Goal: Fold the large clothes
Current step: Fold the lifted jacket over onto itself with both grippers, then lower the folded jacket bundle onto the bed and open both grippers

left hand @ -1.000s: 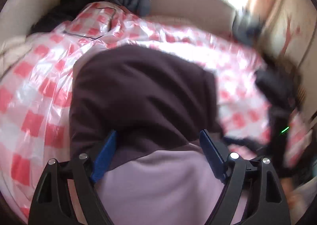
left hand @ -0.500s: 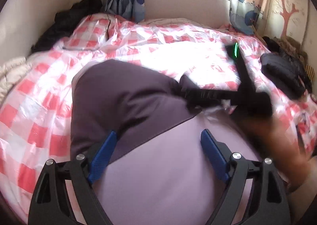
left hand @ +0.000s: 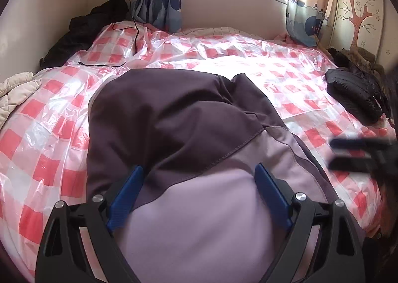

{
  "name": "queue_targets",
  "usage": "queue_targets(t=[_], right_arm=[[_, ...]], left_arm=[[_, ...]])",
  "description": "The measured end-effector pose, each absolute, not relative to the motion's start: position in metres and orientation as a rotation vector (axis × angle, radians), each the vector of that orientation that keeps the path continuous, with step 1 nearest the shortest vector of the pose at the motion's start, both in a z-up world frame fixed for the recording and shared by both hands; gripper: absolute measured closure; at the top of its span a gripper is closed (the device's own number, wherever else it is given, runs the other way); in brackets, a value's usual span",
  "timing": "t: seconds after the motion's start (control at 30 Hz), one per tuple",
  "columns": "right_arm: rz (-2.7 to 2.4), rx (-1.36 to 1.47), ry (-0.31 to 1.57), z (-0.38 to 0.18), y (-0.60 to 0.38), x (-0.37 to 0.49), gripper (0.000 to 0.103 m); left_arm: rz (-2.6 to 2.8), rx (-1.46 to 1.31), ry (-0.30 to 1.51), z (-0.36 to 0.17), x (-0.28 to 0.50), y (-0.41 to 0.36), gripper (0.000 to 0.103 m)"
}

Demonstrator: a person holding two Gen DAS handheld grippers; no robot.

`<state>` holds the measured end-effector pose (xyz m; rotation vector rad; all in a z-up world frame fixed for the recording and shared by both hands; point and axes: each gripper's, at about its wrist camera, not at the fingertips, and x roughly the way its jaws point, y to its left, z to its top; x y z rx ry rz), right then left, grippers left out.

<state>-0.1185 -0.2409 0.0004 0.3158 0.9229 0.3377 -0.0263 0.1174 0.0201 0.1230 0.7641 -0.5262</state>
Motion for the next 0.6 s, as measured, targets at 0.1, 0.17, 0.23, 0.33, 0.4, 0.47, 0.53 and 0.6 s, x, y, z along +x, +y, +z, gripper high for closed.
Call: queue_targets(t=[0.1,0.17,0.23,0.33,0.4,0.47,0.53,0.6], right_arm=[[0.465,0.412,1.026,-0.04,-0.235,-0.143,0.007],[0.504,0.496,1.007,-0.042,-0.235,-0.155,0.006],[0.566,0.518,0.956,-0.028,-0.233,-0.167,0.006],[0.479,0.44,1.053,-0.05,-0.23,-0.173,0.006],[0.479,0.455,1.046,-0.074,-0.232,-0.174,0.006],[0.454,0.415,1.06,-0.068,-0.228,-0.174,0.006],[0.437,0.408,1.079,-0.052,-0.23,-0.174,0.006],[0.419,0.4,1.012,-0.03,-0.234,-0.177,0.006]], left_arm=[[-0.527,0.136,0.767,0.022,-0.027,0.117,0.017],[-0.53,0.164,0.771,0.026,-0.031,0.116,0.017],[-0.558,0.194,0.766,0.035,-0.04,0.115,0.017],[-0.594,0.208,0.761,0.034,-0.049,0.114,0.015],[-0.614,0.23,0.751,0.027,-0.054,0.107,0.013],[-0.582,0.295,0.723,0.024,-0.061,0.097,0.012],[-0.58,0.314,0.71,0.023,-0.064,0.094,0.012],[-0.58,0.301,0.709,0.023,-0.063,0.097,0.012]])
